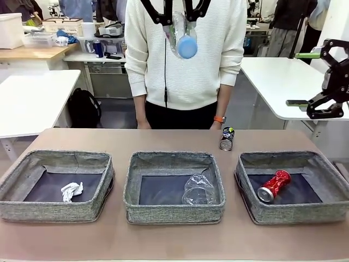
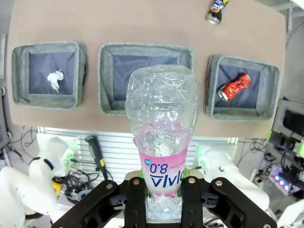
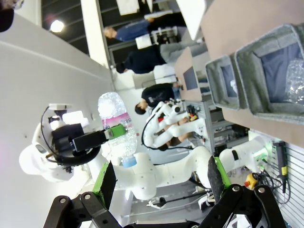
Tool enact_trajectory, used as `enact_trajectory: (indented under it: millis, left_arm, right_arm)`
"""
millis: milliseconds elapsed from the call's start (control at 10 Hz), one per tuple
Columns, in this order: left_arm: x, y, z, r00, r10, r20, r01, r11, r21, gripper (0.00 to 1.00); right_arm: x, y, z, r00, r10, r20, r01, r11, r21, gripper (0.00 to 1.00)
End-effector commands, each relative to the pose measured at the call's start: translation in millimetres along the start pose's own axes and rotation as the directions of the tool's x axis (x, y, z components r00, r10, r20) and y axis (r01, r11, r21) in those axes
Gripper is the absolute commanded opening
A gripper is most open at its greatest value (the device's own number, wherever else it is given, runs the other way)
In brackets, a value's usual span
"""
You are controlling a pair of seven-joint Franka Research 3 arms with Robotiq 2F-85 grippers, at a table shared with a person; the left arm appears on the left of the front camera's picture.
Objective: Sort the waste into the appropriate baskets.
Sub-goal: Pick up the waste item pointed out by the person, then place the picked waste into the Fabric basket indicated by the person.
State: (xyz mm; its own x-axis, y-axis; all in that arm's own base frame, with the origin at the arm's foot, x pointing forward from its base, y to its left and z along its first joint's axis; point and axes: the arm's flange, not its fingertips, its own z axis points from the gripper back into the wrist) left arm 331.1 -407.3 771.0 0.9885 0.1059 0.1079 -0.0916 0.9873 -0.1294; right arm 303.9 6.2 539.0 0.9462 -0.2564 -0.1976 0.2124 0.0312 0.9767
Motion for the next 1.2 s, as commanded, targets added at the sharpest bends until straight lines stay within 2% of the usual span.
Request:
enact_trajectory:
  millis: [0, 1100]
  left_arm:
    - [-0.8, 6.0, -2.1, 1.0, -0.004, 0.019, 0.004, 1.0, 0.01, 0.22]
    - [-0.8, 6.0, -2.1, 1.0, -0.004, 0.019, 0.004, 1.0, 0.01, 0.22]
  right_arm:
    - [0.7, 1.7, -2.0, 1.0, 0.019, -0.007, -0.019, 1.0, 0.02, 1.0]
    - [0.7, 1.7, -2.0, 1.0, 0.019, -0.007, -0.019, 1.0, 0.02, 1.0]
